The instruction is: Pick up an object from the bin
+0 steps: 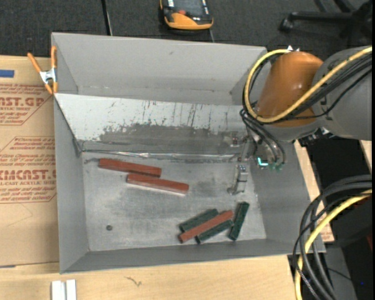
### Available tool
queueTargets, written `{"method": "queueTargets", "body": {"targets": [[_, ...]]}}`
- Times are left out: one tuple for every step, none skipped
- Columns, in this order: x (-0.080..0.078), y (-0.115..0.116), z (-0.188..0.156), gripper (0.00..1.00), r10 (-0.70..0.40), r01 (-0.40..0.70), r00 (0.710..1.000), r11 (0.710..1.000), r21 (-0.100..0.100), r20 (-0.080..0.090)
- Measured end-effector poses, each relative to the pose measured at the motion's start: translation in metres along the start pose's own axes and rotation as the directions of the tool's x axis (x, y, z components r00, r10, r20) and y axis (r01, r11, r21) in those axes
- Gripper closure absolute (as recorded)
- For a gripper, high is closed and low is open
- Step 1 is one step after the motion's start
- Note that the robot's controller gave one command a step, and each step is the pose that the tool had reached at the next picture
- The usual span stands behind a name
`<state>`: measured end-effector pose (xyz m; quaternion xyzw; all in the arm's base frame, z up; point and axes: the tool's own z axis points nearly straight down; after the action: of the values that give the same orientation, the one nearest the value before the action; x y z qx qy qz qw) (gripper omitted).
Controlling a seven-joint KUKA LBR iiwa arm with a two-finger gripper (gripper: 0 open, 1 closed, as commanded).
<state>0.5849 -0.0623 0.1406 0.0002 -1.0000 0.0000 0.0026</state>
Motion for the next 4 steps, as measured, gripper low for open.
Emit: {"method": "queueTargets", "body": {"targets": [[-0.002,0.0,-0.004,0.0,-0.001,0.001,1.0,1.0,0.001,0.007],[0.053,0.045,0.051,0.0,-0.116,0.116,0.993,0.993,0.002,0.009],[0.075,0.059,0.07,0.0,-0.184,0.184,0.983,0.983,0.0,0.004],[0.077,0.055,0.04,0.0,-0.234,0.234,0.972,0.972,0.002,0.008]]}}
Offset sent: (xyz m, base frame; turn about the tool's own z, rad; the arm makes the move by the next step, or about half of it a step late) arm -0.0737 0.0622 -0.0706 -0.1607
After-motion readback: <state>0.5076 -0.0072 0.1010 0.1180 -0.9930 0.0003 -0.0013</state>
